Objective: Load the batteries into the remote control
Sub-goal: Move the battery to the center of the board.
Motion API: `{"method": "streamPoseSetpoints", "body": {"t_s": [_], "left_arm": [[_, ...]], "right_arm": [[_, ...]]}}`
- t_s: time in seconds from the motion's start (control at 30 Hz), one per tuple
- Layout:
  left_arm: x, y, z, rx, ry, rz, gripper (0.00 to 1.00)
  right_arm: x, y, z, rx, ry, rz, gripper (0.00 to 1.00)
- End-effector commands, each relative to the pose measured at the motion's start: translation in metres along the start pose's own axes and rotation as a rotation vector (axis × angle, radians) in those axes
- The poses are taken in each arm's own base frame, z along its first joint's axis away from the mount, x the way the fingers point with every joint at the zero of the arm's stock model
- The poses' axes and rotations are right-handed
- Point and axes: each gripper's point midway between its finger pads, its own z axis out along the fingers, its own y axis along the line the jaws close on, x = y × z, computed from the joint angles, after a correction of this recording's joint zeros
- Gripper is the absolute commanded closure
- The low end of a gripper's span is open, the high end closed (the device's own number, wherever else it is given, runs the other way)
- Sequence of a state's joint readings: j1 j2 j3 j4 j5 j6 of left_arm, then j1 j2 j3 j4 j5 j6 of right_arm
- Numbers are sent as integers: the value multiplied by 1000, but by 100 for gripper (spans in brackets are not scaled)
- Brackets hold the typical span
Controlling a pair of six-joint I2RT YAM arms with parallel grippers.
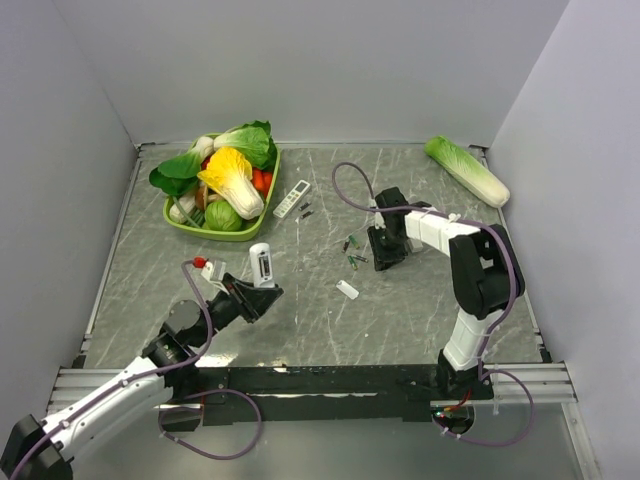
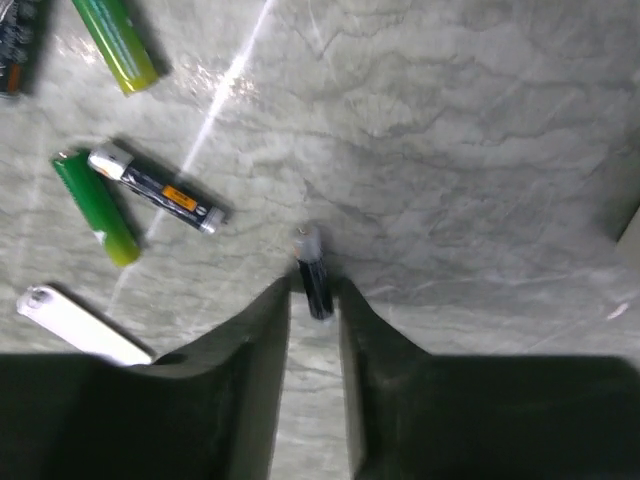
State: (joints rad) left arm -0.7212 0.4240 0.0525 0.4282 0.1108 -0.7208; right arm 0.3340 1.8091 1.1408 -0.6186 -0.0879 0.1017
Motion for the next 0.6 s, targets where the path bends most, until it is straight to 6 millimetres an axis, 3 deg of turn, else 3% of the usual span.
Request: {"method": "streamPoseSetpoints", "body": {"t_s": [0.0,0.43,0.57], "left_arm": [[-13,-14,-1,48,-39,-6,99],[-15,-19,-5,67,-45,-21,99],[-15,-19,-6,67,-45,-21,99]], "right_arm": [[20,0,-6,7,27,38,57],[43,27,-10,-97,37,10,57],[42,37,-10,-115,26,-21,57]]}}
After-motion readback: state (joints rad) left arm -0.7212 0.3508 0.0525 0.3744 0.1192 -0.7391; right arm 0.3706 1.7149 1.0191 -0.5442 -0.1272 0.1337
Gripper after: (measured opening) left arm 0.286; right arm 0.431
